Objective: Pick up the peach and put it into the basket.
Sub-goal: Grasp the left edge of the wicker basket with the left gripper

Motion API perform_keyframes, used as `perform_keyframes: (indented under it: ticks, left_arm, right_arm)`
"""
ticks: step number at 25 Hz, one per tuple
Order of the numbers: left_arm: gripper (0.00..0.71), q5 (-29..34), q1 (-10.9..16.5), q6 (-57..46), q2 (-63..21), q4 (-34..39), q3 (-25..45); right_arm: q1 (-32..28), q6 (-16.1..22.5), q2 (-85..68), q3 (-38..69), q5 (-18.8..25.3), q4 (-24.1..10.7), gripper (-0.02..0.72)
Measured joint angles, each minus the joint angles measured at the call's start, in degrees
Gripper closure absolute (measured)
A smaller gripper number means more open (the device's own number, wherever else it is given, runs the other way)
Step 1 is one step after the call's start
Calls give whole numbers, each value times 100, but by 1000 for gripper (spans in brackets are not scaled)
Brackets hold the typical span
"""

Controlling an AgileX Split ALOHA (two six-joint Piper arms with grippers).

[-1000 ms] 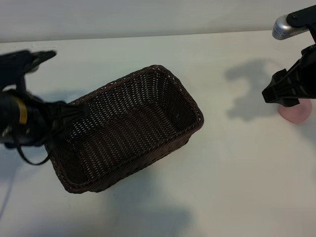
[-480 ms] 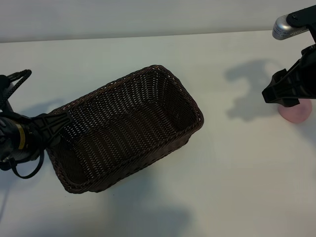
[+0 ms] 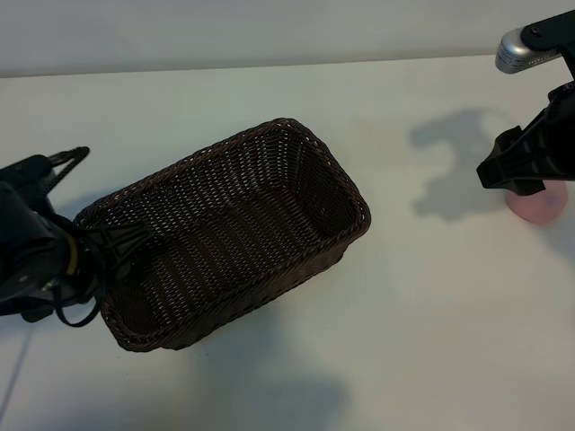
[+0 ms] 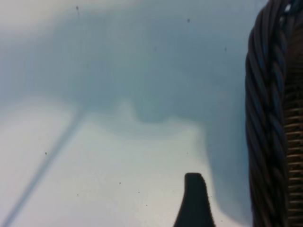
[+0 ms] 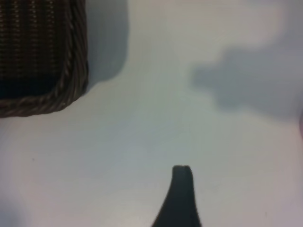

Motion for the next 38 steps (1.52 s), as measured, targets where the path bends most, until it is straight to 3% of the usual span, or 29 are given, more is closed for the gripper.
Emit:
perform_keyframes:
  ticks: [10,31,34,38]
  left_arm:
    - [157,-868,0,-43,892,-16,0]
    - [163,-1327,0,-206,1299,-252,126]
    - [233,-1321,0,-230,1299,-263,126]
    - [432,-1323,0,-252,1294,-243,131]
  right_arm:
    - [0,0,0,0,88,0,108]
    - [0,0,0,0,131,0,108]
    - [0,0,0,0,136,0,108]
    - [0,0,0,0,136,0,108]
